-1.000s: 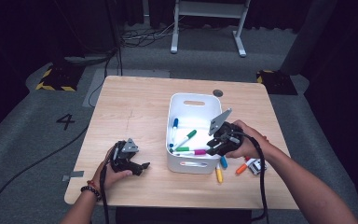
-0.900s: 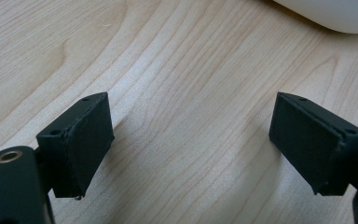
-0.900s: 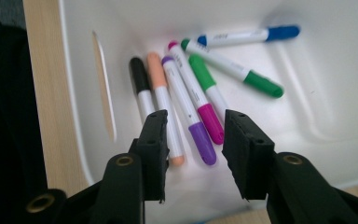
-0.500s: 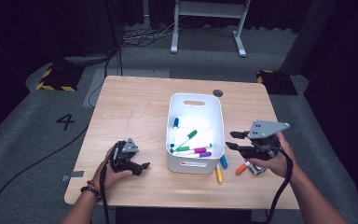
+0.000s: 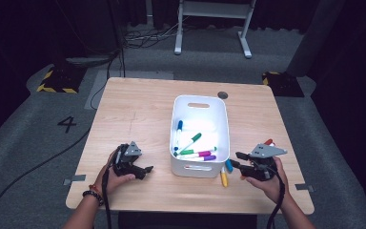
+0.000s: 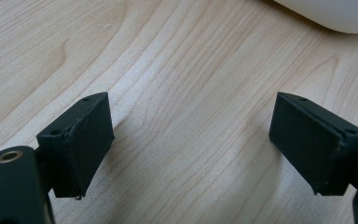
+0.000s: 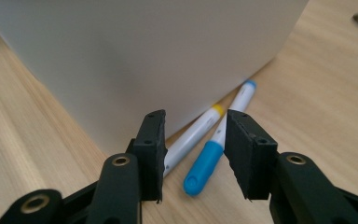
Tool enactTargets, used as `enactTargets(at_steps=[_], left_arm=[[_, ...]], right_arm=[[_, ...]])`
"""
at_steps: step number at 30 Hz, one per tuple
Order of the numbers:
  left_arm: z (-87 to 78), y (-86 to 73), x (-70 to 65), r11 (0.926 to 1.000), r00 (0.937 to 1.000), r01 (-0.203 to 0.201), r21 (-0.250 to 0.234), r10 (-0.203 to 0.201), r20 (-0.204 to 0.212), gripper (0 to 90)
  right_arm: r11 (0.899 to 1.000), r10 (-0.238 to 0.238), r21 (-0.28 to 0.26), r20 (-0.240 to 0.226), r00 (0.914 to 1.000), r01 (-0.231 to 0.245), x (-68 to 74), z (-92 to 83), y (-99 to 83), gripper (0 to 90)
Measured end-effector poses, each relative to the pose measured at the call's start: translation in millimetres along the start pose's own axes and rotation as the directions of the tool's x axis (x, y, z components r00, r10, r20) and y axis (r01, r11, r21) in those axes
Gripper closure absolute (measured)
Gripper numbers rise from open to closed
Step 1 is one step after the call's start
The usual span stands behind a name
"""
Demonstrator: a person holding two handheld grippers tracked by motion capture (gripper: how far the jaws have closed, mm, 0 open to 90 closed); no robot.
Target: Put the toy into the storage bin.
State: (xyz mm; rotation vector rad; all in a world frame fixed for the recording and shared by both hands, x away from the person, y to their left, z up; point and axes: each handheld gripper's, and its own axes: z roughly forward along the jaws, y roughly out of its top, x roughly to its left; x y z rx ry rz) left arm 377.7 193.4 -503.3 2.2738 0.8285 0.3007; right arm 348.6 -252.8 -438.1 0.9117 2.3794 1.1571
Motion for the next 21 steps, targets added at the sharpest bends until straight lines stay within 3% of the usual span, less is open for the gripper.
enactTargets(at_steps=[3,12,16,19,21], left_arm=[[0.0,0.0,0.0,1.0,1.0,0.0,0.0,0.0,0.0,13.8],[0.0,0.0,0.0,1.0,1.0,0.0,0.0,0.0,0.0,13.9],[0.0,0.0,0.0,1.0,1.0,0.0,0.0,0.0,0.0,13.8],[0.0,0.0,0.0,1.0,1.0,0.0,0.0,0.0,0.0,13.8],[0.0,0.0,0.0,1.0,1.0,0.0,0.0,0.0,0.0,13.8]], right_arm=[[0.999,-0.008,0.046,0.026,0.9996,0.007,1.6,15.6,-6.5,59.0],[0.986,0.073,0.148,0.056,0.9957,-0.081,-5.9,45.3,-18.5,61.3],[0.972,0.116,0.194,0.087,0.9894,-0.131,-9.0,52.5,-21.7,64.4],[0.966,0.144,0.199,0.114,0.9829,-0.165,-10.7,53.2,-20.8,68.1],[0.965,0.139,0.202,0.142,0.9801,-0.166,-11.1,53.3,-20.5,70.2]])
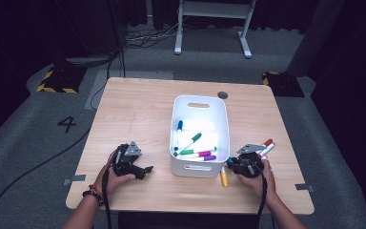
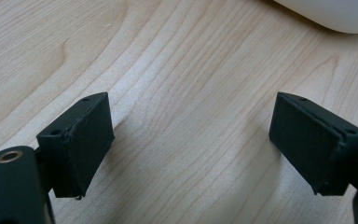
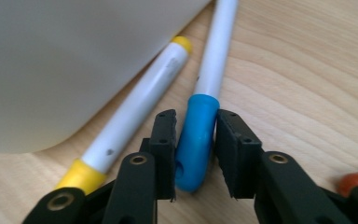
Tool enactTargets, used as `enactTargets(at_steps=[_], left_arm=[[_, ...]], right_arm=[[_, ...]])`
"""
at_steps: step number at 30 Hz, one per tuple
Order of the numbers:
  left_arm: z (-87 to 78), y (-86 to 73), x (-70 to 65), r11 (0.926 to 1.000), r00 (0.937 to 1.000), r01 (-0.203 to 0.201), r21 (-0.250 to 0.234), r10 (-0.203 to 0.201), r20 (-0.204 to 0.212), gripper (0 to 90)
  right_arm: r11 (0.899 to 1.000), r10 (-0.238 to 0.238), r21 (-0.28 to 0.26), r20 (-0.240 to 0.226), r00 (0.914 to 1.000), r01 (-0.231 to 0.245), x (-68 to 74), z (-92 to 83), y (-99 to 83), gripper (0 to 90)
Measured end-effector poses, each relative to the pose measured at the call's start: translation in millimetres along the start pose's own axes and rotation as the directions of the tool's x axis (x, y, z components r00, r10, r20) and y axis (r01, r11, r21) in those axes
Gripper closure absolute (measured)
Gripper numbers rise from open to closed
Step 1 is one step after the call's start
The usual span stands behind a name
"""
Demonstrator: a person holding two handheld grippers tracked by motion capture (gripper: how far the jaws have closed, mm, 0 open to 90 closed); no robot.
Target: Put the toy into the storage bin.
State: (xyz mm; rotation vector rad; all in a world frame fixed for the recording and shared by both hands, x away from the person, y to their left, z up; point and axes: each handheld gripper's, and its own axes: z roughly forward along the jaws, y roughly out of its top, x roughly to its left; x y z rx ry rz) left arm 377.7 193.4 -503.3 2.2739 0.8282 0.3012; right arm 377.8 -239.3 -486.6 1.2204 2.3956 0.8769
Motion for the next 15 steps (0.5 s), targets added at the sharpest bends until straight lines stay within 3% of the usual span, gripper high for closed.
enactTargets(at_steps=[5,10,15], left_arm=[[0.0,0.0,0.0,1.0,1.0,0.0,0.0,0.0,0.0,13.8],[0.0,0.0,0.0,1.0,1.0,0.0,0.0,0.0,0.0,13.8],[-0.3,-0.2,-0.6,0.9999,1.0,0.008,0.006,-0.008,0.001,13.8]], right_arm=[[1.0,0.024,-0.008,0.069,0.9973,-0.023,-4.9,-0.3,-0.7,74.6],[1.0,0.014,-0.02,0.124,0.9922,-0.012,-8.1,-0.2,-1.9,75.2],[0.999,-0.005,-0.04,0.119,0.9928,0.01,-7.2,-3.3,-1.4,75.2]])
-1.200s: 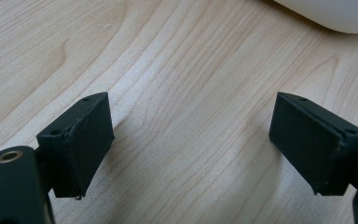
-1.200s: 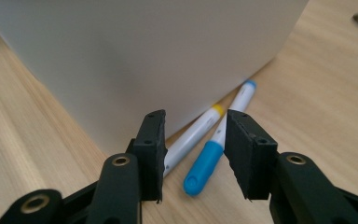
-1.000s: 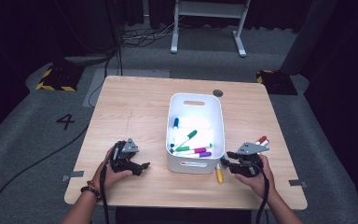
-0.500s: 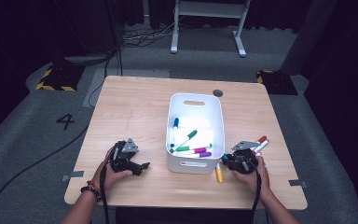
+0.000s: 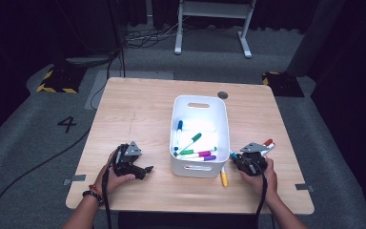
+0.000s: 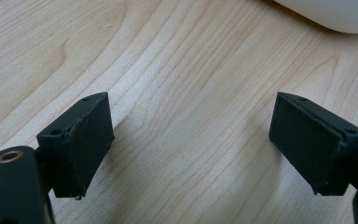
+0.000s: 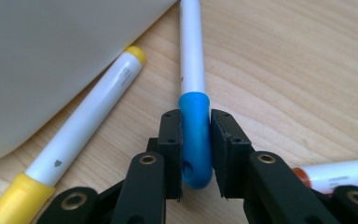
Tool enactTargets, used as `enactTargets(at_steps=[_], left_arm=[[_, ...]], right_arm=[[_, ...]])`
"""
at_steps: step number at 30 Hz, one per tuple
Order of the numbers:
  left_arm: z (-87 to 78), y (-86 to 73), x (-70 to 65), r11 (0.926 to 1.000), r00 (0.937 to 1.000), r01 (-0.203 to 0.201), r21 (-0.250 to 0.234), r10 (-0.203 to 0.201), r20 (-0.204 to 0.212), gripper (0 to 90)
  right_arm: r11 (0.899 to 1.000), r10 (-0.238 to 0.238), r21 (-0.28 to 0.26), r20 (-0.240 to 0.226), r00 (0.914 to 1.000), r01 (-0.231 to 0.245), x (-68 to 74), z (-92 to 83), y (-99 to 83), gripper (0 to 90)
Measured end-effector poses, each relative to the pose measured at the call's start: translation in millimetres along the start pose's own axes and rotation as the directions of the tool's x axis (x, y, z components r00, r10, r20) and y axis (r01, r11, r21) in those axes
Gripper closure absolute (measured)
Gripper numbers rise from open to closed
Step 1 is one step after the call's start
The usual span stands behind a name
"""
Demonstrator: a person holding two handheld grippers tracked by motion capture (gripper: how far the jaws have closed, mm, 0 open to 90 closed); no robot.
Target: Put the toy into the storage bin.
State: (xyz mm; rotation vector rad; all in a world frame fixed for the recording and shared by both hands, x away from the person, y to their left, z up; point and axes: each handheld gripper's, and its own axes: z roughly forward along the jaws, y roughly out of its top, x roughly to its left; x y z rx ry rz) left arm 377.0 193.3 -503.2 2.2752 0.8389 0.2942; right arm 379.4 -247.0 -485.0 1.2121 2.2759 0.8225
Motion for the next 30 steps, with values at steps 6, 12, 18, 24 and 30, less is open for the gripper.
enactTargets(at_steps=[6,12,18,24,30], left_arm=[[0.3,0.2,0.5,1.0,1.0,-0.008,-0.006,0.008,-0.001,13.8],[0.3,0.2,0.4,1.0,1.0,-0.007,-0.006,0.007,-0.002,13.9],[0.3,0.2,0.3,1.0,1.0,-0.007,-0.006,0.007,-0.003,13.9],[0.3,0.2,0.3,1.0,1.0,-0.006,-0.006,0.006,-0.002,13.9],[0.3,0.2,0.3,1.0,1.0,-0.006,-0.006,0.006,-0.002,13.9]], right_arm=[[0.997,0.038,-0.063,-0.013,0.9992,-0.039,-12.7,-15.0,2.4,75.3],[0.989,0.063,-0.128,-0.028,0.9976,-0.066,-27.2,-31.6,5.8,75.3],[0.98,0.053,-0.188,-0.023,0.9983,-0.056,-37.3,-53.0,12.9,75.2],[0.967,0.02,-0.254,-0.057,0.9982,-0.034,-46.5,-77.5,30.3,75.3],[0.954,-0.049,-0.298,-0.083,0.9953,0.022,-46.3,-96.8,48.7,75.3]])
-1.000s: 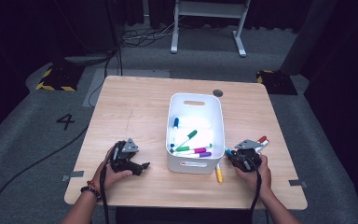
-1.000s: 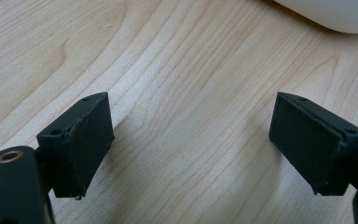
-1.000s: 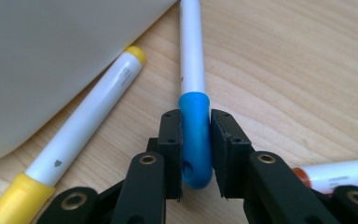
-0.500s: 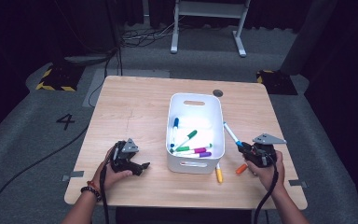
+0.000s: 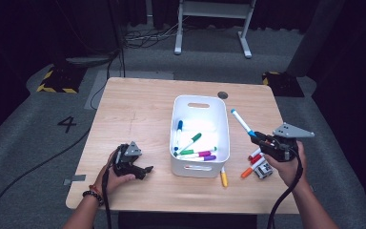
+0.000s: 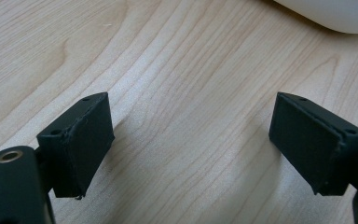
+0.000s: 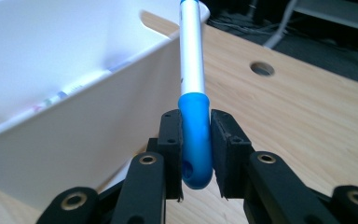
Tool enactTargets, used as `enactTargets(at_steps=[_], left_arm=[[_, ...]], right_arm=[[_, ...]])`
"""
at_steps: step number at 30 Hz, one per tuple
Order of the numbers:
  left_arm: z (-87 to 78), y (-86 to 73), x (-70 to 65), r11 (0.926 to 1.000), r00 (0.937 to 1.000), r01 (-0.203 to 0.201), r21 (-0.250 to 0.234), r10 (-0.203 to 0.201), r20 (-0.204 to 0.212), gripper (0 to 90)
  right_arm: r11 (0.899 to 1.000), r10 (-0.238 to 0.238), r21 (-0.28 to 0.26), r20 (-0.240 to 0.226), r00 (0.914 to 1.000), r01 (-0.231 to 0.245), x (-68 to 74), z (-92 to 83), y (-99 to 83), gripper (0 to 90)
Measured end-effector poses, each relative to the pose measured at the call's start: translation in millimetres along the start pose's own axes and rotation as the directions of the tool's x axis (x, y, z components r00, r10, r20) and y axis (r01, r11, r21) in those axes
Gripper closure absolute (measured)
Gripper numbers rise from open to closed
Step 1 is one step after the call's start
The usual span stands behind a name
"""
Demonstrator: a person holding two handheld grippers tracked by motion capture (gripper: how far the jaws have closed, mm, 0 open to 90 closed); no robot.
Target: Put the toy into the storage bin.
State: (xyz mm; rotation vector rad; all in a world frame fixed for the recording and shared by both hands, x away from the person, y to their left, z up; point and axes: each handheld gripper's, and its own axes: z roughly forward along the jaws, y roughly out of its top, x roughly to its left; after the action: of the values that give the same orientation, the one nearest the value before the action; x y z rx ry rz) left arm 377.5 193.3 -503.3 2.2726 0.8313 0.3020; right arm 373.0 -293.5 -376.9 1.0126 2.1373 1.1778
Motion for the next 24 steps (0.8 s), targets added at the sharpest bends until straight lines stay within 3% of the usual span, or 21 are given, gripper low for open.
enactTargets(at_steps=[4,9,10,16,19,24], left_arm=[[0.0,0.0,0.0,1.0,1.0,0.0,0.0,0.0,0.0,13.8],[0.0,0.0,0.0,1.0,1.0,0.0,0.0,0.0,0.0,13.9],[0.0,0.0,0.0,1.0,1.0,0.0,0.0,0.0,0.0,13.9],[0.0,0.0,0.0,1.0,1.0,0.0,0.0,0.0,0.0,13.9],[0.0,0.0,0.0,1.0,1.0,0.0,0.0,0.0,0.0,13.9],[0.0,0.0,0.0,1.0,1.0,-0.001,0.0,0.001,0.0,13.9]], right_arm=[[0.999,-0.027,-0.029,-0.065,0.9975,0.025,3.5,-5.6,16.1,75.2],[0.997,-0.07,-0.039,-0.104,0.9921,0.067,15.3,-6.7,31.3,75.2],[0.995,-0.089,-0.046,-0.135,0.9869,0.083,18.7,-6.2,35.7,75.2],[0.985,-0.171,-0.024,-0.21,0.9626,0.169,38.8,-0.6,49.8,75.2],[0.977,-0.208,-0.018,-0.267,0.9411,0.211,51.4,7.0,56.8,75.2],[0.962,-0.255,0.015,-0.315,0.914,0.274,67.1,19.1,62.5,75.2]])
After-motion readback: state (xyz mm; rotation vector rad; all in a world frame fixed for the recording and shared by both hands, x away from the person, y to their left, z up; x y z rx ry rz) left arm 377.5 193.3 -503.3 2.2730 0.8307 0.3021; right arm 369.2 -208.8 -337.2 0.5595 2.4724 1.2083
